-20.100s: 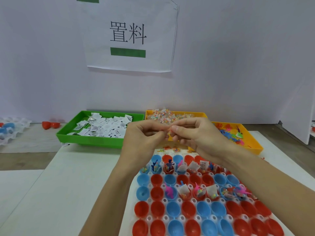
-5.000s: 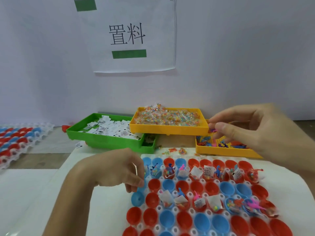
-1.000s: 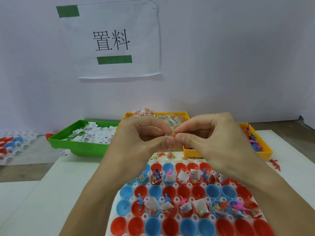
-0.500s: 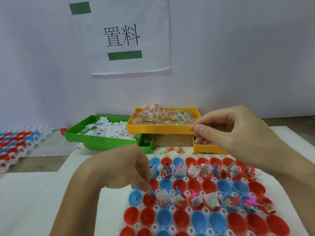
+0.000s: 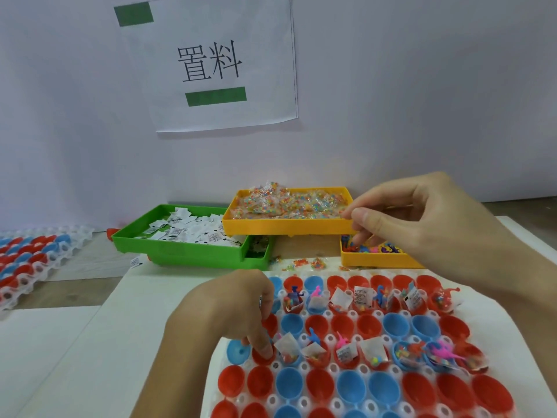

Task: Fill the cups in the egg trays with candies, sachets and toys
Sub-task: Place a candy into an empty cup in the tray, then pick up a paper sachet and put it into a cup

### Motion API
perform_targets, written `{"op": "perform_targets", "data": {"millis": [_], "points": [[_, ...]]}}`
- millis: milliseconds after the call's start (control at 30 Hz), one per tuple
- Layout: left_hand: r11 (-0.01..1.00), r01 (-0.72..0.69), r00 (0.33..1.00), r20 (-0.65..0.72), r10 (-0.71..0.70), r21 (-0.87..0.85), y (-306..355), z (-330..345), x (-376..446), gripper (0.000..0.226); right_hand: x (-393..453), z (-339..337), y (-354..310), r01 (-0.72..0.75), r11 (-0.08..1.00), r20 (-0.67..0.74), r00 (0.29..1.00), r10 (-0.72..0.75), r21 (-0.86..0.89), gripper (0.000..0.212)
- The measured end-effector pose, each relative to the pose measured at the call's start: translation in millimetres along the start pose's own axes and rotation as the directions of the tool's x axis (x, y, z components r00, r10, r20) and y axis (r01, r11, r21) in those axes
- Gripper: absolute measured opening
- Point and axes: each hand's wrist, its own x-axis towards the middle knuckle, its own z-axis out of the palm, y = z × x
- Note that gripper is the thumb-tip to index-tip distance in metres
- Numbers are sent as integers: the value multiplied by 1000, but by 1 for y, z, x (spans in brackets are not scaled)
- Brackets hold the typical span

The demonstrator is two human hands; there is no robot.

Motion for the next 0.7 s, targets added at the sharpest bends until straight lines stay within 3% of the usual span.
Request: {"op": "perform_targets", "data": {"millis": [267, 367, 467, 533, 600, 700], "points": [[997, -22, 999, -36, 20, -80, -10, -16, -17, 38, 0, -8, 1, 20, 1000, -14, 1000, -20, -17, 11], [991, -6, 974, -224, -25, -137, -27, -32, -18, 30, 2, -11, 5, 33, 999, -22, 999, -33, -1, 11], [983, 52, 832, -537, -139, -173, -51, -54, 5, 18, 3, -11, 7, 47, 998, -20, 999, -47, 30, 15], [971, 106, 731, -645, -223, -215, -65, -71, 29, 10, 5, -10, 8, 66, 997, -10, 998, -66, 34, 30], [964, 184, 747, -610, -263, -190, -74, -84, 52, 19, 5, -8, 9, 82, 996, -3, 997, -82, 30, 34], [960, 278, 846, -467, -257, -25, -79, -89, 75, 42, 7, -7, 12, 95, 994, 7, 995, -95, 52, 35]]}}
